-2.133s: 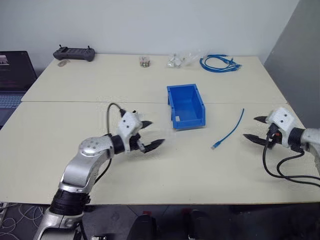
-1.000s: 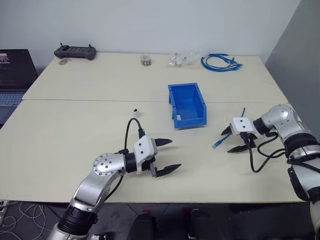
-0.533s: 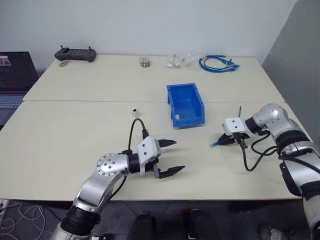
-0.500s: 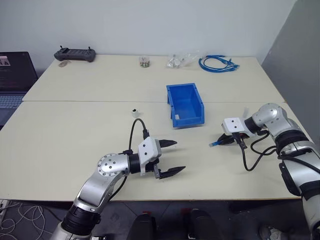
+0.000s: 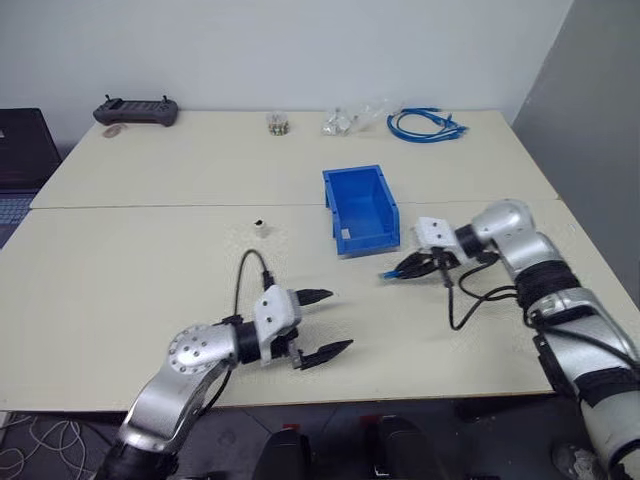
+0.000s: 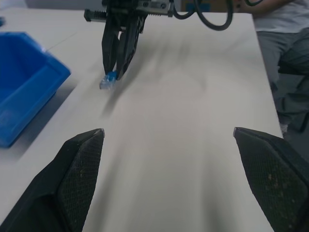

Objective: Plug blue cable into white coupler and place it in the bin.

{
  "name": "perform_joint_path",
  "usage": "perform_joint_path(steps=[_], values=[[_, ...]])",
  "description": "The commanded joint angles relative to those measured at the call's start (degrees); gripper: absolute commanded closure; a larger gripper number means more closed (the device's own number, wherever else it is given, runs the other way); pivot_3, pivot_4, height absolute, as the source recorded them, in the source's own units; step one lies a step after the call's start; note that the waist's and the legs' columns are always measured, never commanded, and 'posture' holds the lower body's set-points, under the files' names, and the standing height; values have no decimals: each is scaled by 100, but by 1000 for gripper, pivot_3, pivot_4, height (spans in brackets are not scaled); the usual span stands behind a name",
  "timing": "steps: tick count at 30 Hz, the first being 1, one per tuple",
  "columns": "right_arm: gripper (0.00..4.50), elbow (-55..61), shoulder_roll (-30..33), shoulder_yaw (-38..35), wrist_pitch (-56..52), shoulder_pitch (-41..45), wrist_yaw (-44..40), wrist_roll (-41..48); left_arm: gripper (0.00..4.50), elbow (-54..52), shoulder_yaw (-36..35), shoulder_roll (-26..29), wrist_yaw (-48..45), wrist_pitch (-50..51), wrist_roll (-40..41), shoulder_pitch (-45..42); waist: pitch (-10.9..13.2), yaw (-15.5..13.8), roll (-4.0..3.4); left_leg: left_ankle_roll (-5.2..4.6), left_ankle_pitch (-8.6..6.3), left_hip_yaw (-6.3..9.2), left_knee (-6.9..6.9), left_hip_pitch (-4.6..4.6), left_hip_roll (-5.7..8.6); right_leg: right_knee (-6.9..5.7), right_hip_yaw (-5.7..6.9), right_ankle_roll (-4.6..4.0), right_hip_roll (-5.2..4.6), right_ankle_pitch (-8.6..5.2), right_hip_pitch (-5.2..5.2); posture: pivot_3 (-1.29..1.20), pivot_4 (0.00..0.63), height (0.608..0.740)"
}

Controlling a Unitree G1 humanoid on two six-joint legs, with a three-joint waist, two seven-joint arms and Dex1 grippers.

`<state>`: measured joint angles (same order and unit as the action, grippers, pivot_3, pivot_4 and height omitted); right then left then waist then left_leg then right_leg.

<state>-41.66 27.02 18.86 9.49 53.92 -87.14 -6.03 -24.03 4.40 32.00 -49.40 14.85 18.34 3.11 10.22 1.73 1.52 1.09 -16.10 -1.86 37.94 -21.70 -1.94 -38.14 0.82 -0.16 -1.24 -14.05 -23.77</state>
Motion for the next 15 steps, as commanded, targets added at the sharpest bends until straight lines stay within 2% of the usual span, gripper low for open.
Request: perform_joint_path(steps=[1, 6, 9, 13, 14, 15], values=[[4460, 1486, -386, 128, -1538, -252, 460, 22, 0, -666, -738, 25, 475, 167, 219, 897, 1, -3, -1, 0, 0, 1, -1, -5, 0, 0, 0, -1, -1, 0, -4, 0, 150, 740], [4460, 2714, -591, 698, -2588, -669, 767, -312, 0, -1434, -1292, -190, 998, 286, 298, 2196, 0, -67, 1, 0, 0, 0, 4, -31, 17, 2, 3, 1, -19, 1, -27, 0, 150, 740], [4460, 2809, -775, 961, -2899, -800, 1069, -466, 0, -1674, -1379, -285, 1135, 192, 205, 2762, -2, -97, 5, 0, -1, -4, 4, -30, 24, 11, 1, 4, -26, 1, -24, 0, 150, 740], [4460, 2699, -890, 1131, -2944, -923, 1447, -614, 0, -1710, -1339, -321, 1258, 90, 74, 2955, -4, -99, 8, 0, 0, -6, 5, -26, 22, 10, -1, 17, -14, -5, -25, 0, 150, 740], [3764, 2642, -923, 1151, -2934, -943, 1567, -643, 0, -1703, -1320, -329, 1282, 71, 53, 2970, -5, -98, 9, 0, 0, -8, 5, -25, 22, 9, -2, 18, -12, -5, -25, 0, 150, 740], [3704, 2625, -934, 1141, -2908, -1000, 1648, -630, 0, -1695, -1311, -329, 1304, 93, 69, 2939, -7, -92, 12, 0, 0, -7, 4, -22, 18, 9, -3, 22, -6, -8, -24, 0, 150, 740]])
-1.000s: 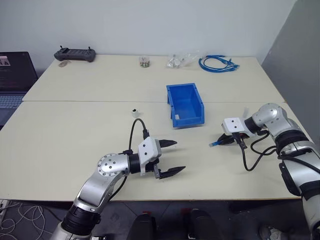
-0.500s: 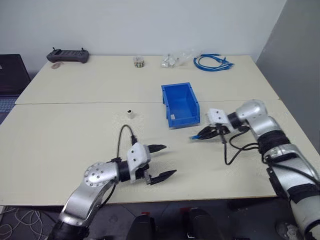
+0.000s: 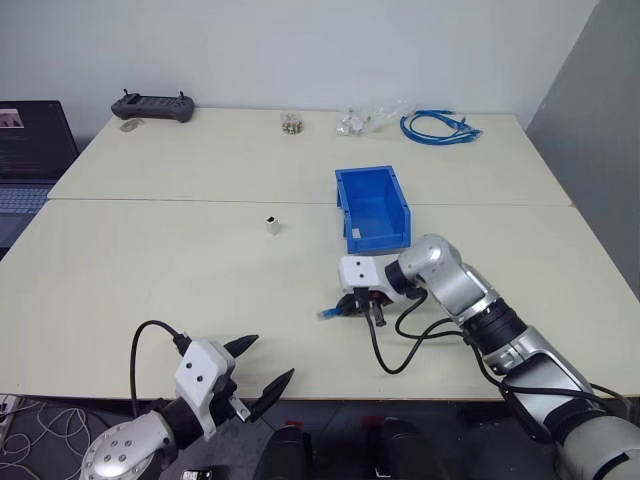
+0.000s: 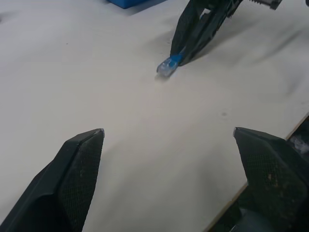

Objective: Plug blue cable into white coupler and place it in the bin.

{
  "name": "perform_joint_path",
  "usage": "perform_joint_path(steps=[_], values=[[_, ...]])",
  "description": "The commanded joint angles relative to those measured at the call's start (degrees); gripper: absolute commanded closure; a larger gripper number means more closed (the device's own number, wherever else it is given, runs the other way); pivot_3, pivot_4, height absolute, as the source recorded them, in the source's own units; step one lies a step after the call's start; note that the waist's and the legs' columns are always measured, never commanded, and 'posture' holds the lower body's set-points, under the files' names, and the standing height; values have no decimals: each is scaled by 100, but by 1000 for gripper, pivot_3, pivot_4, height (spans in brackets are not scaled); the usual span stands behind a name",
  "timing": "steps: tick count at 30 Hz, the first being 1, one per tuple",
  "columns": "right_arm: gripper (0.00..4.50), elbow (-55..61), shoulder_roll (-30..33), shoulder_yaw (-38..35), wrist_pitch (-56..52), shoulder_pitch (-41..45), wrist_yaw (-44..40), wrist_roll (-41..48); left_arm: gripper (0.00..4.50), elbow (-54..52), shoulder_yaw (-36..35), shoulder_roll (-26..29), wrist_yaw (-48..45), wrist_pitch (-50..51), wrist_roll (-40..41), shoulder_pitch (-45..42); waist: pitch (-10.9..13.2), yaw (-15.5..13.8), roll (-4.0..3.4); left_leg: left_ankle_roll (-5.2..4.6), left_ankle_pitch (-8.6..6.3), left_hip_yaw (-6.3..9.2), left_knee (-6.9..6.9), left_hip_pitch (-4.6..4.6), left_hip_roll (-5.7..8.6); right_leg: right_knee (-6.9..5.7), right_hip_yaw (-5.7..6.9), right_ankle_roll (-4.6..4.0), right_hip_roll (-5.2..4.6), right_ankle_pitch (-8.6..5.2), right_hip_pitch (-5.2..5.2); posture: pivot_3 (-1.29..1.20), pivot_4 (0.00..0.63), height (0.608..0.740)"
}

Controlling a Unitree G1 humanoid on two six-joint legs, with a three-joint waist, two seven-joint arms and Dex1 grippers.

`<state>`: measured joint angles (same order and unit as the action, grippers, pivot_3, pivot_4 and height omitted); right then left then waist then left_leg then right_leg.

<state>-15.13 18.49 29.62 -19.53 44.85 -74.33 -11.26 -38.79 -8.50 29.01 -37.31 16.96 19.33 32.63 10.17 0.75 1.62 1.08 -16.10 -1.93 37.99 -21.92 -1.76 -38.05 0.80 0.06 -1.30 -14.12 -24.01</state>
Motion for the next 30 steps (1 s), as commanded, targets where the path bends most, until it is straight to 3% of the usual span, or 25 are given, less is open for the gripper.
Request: perform_joint_path(steps=[1, 4, 11, 16, 22, 30], values=[[3410, -30, -74, 53, 18, -133, 407, -87, 0, -221, -6, -30, 116, -98, -24, -41, -4, 16, 6, 0, 0, 0, 0, 0, -3, 0, 0, 0, 3, 0, 0, 0, 150, 740], [2701, 238, 8, -153, -66, -277, 487, 81, 0, -150, 35, 70, 49, -48, 14, -255, -6, 39, 8, 0, 0, 0, -1, 3, -6, -2, -2, -3, 10, -1, 1, 0, 150, 740], [1270, 2014, 650, -974, -1502, -918, 366, 951, 0, 266, 83, 572, -473, 357, 408, -1402, -6, -28, 8, 0, 0, 3, 0, -6, 0, 0, 2, -6, 10, 2, -1, 0, 150, 740], [113, 4020, 1192, -2461, -3930, -1708, 275, 2670, 0, 1506, 762, 1064, -1564, 797, 626, -3106, -4, -98, 6, 0, 0, 19, 0, -16, 3, 0, 20, -2, 24, -2, -2, 0, 150, 740], [113, 4898, 1867, -3354, -5059, -2389, 551, 3741, 0, 3701, 1760, 814, -2622, 142, 63, -4521, -4, -36, 10, -1, -1, 6, -1, -10, 9, 4, 8, 1, 27, -1, 0, 0, 150, 740], [113, 5162, 1972, -3965, -5384, -2773, 1427, 4337, 0, 4912, 2232, 287, -2965, -1074, -542, -4837, -11, -59, 10, -1, -1, 5, 2, -9, 9, 2, 1, 13, 27, -2, 3, 0, 150, 740]])
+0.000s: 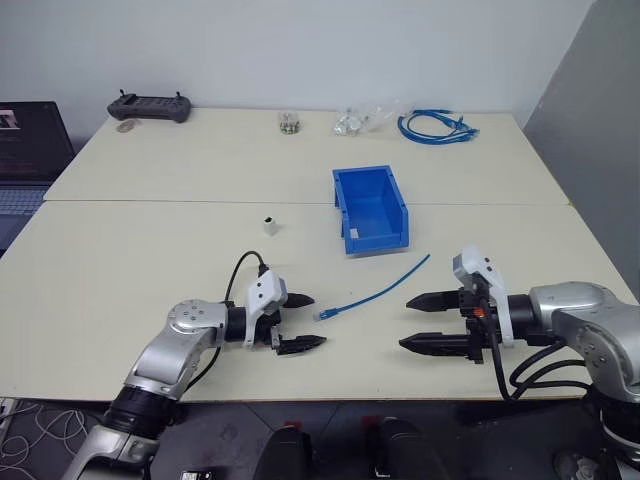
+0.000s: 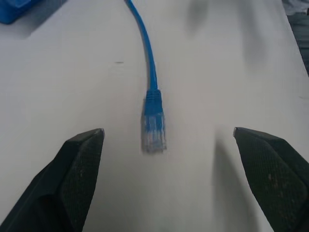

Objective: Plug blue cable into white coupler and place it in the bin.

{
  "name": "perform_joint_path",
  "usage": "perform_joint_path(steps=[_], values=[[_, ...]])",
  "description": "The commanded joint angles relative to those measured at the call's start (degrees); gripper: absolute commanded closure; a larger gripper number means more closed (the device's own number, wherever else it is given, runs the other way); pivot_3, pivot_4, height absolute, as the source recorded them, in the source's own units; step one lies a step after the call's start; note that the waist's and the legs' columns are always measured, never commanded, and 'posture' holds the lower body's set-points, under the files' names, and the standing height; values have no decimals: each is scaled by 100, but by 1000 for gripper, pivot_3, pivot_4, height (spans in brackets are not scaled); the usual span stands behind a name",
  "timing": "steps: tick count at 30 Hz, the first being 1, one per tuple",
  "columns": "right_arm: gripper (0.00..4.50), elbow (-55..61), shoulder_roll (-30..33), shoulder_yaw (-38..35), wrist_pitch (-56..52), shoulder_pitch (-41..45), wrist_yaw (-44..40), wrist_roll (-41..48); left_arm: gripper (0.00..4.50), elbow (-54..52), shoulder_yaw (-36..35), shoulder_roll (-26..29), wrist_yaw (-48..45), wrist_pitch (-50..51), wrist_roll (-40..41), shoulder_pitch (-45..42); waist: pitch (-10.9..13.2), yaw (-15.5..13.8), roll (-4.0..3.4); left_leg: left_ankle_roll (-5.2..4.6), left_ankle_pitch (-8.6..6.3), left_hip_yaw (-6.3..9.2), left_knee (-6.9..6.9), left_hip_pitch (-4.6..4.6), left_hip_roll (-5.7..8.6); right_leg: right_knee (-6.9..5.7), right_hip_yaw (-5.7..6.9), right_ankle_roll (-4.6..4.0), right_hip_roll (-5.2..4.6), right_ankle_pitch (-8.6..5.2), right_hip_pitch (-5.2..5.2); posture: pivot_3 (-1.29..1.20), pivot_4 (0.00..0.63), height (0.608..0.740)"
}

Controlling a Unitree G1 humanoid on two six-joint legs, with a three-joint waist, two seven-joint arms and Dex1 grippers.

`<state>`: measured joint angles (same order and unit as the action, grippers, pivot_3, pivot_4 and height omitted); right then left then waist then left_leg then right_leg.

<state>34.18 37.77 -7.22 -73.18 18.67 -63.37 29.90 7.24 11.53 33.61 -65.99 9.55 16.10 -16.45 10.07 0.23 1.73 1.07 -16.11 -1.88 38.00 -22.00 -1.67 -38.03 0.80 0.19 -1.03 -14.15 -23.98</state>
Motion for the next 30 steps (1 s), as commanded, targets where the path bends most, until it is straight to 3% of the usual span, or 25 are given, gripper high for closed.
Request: perform_joint_path(steps=[1, 5, 10, 23, 27, 30], values=[[113, 236, 28, -337, -5, -239, 452, 253, 0, 318, 246, -221, -92, -410, -245, 111, -5, -14, 0, 0, 0, 0, 0, 0, 2, 1, 0, 1, -2, 0, 1, 0, 150, 740], [39, 247, 89, -449, 151, -566, 804, 323, 428, 148, 244, -216, -222, -553, -207, 387, -8, -29, 3, -1, 0, -1, 2, -3, 7, 8, -1, 5, -9, 0, 6, 0, 150, 740], [39, 196, 87, -499, 279, -684, 1159, 480, 1629, -46, 236, -140, -322, -510, -140, 585, -11, -8, -2, -2, -1, -3, 1, 3, 4, 10, -3, 8, -8, -2, 10, 0, 150, 740], [39, 156, 194, -416, 383, -646, 1640, 942, 4292, 224, 294, -553, -1, -658, -359, 454, -28, -27, -20, -2, -1, 2, 1, 12, 6, 13, 1, 13, -5, -2, 25, 0, 150, 740], [39, 138, 249, -408, 396, -644, 1724, 1057, 4299, 43, 187, -576, 105, -531, -287, 518, -34, -25, -24, -3, -2, 2, 1, 12, 8, 16, 1, 15, -8, -2, 27, 0, 150, 740], [39, 124, 230, -500, 261, -717, 1784, 1297, 4299, -636, -154, -596, 352, 732, 420, 413, -33, -21, -22, -3, -2, 3, 1, 11, 6, 16, 1, 16, -7, -2, 27, 0, 150, 740]])
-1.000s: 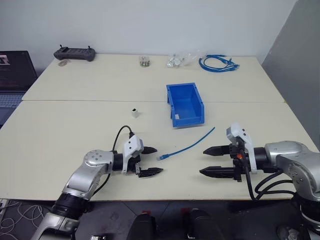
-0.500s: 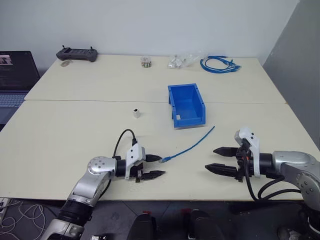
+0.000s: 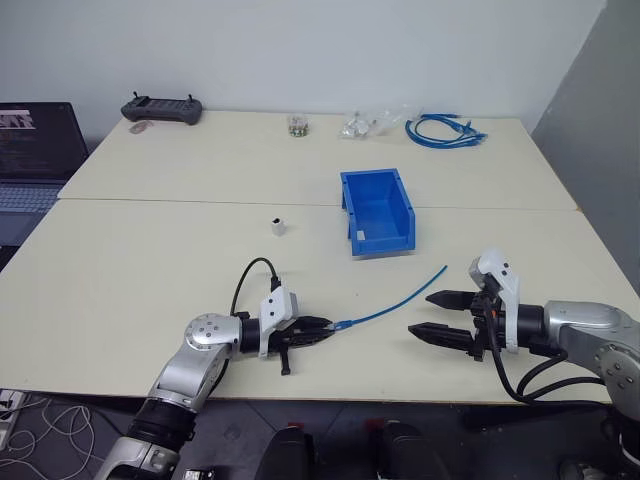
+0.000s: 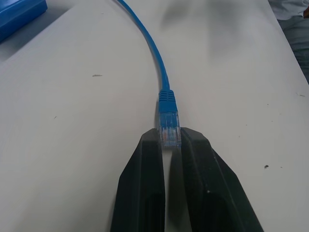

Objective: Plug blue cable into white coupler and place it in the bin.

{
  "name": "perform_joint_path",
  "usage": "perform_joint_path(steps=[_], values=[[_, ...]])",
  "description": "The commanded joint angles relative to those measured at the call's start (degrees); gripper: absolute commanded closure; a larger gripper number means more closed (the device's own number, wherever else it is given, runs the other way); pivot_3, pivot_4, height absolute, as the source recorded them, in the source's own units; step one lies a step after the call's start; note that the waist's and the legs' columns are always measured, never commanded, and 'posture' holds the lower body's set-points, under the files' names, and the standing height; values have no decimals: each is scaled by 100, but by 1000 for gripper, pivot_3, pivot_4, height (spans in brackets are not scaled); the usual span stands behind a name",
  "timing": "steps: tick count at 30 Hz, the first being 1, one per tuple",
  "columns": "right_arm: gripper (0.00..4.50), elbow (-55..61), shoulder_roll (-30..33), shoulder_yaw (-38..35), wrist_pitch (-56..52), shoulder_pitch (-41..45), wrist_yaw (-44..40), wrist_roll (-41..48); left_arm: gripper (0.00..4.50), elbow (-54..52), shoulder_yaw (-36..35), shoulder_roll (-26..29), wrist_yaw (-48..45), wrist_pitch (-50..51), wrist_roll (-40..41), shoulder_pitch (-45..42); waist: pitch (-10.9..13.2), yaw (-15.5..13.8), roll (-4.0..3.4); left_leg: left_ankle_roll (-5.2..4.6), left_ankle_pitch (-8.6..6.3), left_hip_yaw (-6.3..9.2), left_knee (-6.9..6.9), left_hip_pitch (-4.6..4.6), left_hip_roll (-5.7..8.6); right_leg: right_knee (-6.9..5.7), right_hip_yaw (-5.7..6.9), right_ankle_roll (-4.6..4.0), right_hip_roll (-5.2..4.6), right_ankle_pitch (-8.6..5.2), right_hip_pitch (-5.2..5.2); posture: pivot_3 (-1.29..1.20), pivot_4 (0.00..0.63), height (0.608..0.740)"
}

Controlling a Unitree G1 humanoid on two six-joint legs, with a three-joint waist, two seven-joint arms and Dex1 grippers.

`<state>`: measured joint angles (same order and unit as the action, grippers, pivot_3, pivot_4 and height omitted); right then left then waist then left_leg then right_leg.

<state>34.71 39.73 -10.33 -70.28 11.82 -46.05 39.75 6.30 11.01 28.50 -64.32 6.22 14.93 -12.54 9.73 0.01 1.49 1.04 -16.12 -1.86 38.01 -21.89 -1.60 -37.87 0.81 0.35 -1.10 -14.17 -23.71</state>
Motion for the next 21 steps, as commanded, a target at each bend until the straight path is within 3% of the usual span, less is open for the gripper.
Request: perform_joint_path(steps=[1, 3, 7, 9, 14, 21], values=[[39, 63, -42, -291, -198, -54, 62, 535, 4299, -849, -222, -60, 241, 1607, 878, -52, 2, 3, 4, 0, 0, 1, 0, -1, -1, 0, 1, 0, 1, 0, -1, 0, 150, 740], [39, 44, -159, -446, -455, -75, 96, 917, 4299, -1285, -388, 7, 313, 2408, 1410, -179, 12, 8, 20, 0, 0, 3, 0, -5, -4, 0, 2, 1, 3, 0, -2, 0, 150, 740], [39, -321, -781, -868, -1053, 223, 610, 1775, 4299, -2022, -1071, 79, 733, 4888, 3527, -785, 16, 28, 28, 0, 0, 9, 4, -6, -7, -4, 7, 0, 6, 0, -4, 0, 150, 740], [39, -490, -1050, -1010, -1320, 474, 867, 2192, 4299, -2041, -1342, -56, 1097, 5605, 4233, -994, 24, 63, 41, 1, 0, 6, 5, -4, -10, -6, 2, 1, 8, 0, -4, 0, 150, 740], [39, -883, -1667, -1141, -1611, 1172, 1772, 3130, 4299, -2185, -1495, -271, 1637, 6166, 4912, -1079, 24, 138, 40, 1, 1, 9, 5, -3, -8, -11, 0, 0, 9, 0, -4, 0, 150, 740], [39, -1079, -1566, -902, -1470, 1309, 2584, 4266, 4299, -2190, -1603, -397, 2072, 6383, 5377, -1085, 24, 147, 40, 1, 1, 7, 5, -6, -1, -10, -2, -1, 4, 0, -5, 0, 150, 740]])
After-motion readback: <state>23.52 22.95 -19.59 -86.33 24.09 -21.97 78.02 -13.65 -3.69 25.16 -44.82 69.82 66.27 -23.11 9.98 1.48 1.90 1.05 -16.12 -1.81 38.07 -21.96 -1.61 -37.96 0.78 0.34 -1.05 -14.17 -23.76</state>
